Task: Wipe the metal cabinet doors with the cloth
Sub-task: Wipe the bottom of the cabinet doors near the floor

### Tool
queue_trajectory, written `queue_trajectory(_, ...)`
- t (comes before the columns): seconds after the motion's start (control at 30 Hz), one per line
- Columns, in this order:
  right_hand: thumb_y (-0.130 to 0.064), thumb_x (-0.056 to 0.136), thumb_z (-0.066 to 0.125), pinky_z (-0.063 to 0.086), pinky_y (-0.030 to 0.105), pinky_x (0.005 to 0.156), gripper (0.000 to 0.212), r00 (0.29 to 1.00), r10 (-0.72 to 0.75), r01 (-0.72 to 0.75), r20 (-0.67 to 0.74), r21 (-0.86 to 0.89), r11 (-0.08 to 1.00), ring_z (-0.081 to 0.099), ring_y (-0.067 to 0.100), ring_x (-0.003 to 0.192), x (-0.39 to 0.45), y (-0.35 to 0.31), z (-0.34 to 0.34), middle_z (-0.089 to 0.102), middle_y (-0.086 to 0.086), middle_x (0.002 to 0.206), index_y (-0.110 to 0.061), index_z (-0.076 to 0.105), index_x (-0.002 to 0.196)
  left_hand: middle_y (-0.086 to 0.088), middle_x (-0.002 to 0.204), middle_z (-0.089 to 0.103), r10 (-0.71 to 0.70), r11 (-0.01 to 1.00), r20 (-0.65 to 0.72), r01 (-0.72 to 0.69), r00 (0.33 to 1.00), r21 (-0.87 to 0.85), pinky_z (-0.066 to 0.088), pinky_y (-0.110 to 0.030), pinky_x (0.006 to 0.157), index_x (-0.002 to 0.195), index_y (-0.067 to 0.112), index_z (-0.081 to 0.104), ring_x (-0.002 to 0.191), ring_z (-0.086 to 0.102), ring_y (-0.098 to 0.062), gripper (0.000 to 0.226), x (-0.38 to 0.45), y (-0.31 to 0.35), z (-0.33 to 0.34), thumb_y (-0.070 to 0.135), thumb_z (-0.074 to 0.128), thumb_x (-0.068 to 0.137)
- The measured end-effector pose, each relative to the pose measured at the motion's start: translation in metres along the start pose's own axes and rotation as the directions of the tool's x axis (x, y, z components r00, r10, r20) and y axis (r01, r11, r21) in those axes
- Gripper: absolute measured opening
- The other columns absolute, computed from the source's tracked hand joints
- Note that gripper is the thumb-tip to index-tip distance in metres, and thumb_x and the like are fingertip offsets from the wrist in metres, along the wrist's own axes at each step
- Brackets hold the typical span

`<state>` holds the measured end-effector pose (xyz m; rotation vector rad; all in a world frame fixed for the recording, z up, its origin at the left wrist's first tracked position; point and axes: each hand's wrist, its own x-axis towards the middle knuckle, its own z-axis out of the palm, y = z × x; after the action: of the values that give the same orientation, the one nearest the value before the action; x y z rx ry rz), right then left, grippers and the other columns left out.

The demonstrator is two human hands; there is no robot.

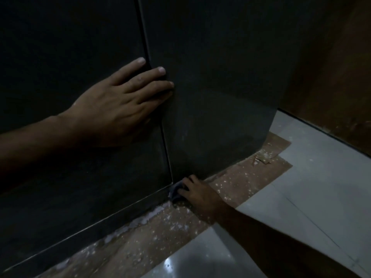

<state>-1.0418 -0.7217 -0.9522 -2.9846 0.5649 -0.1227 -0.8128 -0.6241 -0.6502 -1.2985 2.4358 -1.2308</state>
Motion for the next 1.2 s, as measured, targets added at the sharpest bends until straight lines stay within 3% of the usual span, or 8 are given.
queue_trajectory(0.23,-0.027,0.096,0.064,0.043,0.036,0.109,0.04,0.91,0.354,-0.319,-0.214,0.183,0.93,0.039,0.017,0.132,-0.017,0.033,-0.038,0.037,0.001,0.147,-0.024,0.058,0.135,-0.026,0.161,0.04,0.014,0.999,0.004,-0.014,1.0,-0.03,0.014,-0.062,0.128,0.152,-0.004,0.043,0.155,0.027,-0.043,0.064,0.002,-0.001,-0.004,0.035,0.032,0.103)
queue_trajectory(0.4,-0.009,0.078,0.078,0.052,0.033,0.086,0.048,0.751,0.295,-0.097,-0.591,0.343,0.934,0.05,0.025,0.115,0.015,0.001,-0.054,0.049,0.01,0.125,-0.014,0.06,0.123,-0.027,0.16,0.042,-0.017,0.999,-0.01,0.016,1.0,-0.035,0.015,-0.063,0.128,0.152,-0.006,0.042,0.154,0.029,-0.045,0.065,0.004,0.005,-0.002,0.036,0.032,0.103)
queue_trajectory(0.53,-0.015,0.08,0.077,0.057,0.039,0.076,0.05,0.928,-0.116,0.128,-0.353,0.011,0.992,0.055,0.034,0.111,0.016,-0.002,-0.039,0.052,0.015,0.126,-0.016,0.058,0.126,-0.027,0.159,0.044,-0.026,0.999,-0.013,0.026,1.0,-0.035,0.015,-0.06,0.127,0.151,-0.006,0.046,0.154,0.03,-0.044,0.065,-0.001,0.005,-0.006,0.035,0.034,0.102)
queue_trajectory(0.6,-0.019,0.082,0.073,0.056,0.043,0.086,0.047,0.967,0.057,-0.039,-0.247,0.078,0.996,0.051,0.03,0.117,0.003,0.028,-0.04,0.044,0.009,0.131,-0.019,0.058,0.127,-0.026,0.161,0.041,-0.034,0.999,-0.006,0.033,0.999,-0.035,0.013,-0.059,0.128,0.152,-0.004,0.045,0.154,0.028,-0.044,0.064,-0.011,0.004,-0.008,0.034,0.034,0.102)
queue_trajectory(0.8,-0.003,0.08,0.069,0.049,0.03,0.092,0.036,0.366,0.497,-0.09,-0.787,0.502,0.86,0.053,0.02,0.104,0.035,0.014,-0.131,0.047,0.011,0.119,-0.007,0.065,0.115,-0.026,0.163,0.036,-0.116,0.993,-0.007,0.116,0.993,0.008,0.011,-0.058,0.129,0.155,-0.003,0.04,0.156,0.025,-0.044,0.067,-0.026,0.006,-0.012,0.035,0.037,0.101)
queue_trajectory(1.0,-0.008,0.077,0.064,0.057,0.039,0.069,0.04,0.804,-0.104,0.093,-0.585,-0.049,0.994,0.061,0.036,0.096,0.018,-0.004,-0.091,0.056,0.015,0.111,-0.015,0.056,0.115,-0.022,0.166,0.033,-0.116,0.993,0.001,0.116,0.993,0.032,0.007,-0.058,0.131,0.158,0.001,0.038,0.157,0.02,-0.04,0.065,-0.053,-0.006,-0.025,0.033,0.047,0.102)
queue_trajectory(1.1,-0.004,0.072,0.071,0.053,0.038,0.08,0.035,0.524,0.361,-0.147,-0.771,0.336,0.93,0.058,0.033,0.102,0.023,0.024,-0.136,0.051,0.013,0.113,-0.01,0.065,0.107,-0.02,0.167,0.031,-0.118,0.993,0.0,0.118,0.993,0.03,0.005,-0.057,0.131,0.156,0.0,0.04,0.158,0.019,-0.038,0.066,-0.074,-0.012,-0.03,0.038,0.037,0.102)
queue_trajectory(1.2,-0.011,0.084,0.059,0.048,0.032,0.09,0.035,0.338,0.327,-0.032,-0.883,0.336,0.941,0.053,0.032,0.108,0.06,-0.014,-0.183,0.051,0.02,0.119,-0.004,0.067,0.118,-0.019,0.17,0.028,-0.135,0.99,0.006,0.135,0.991,0.035,0.005,-0.056,0.131,0.158,0.0,0.037,0.16,0.017,-0.037,0.068,-0.08,-0.009,-0.029,0.04,0.036,0.103)
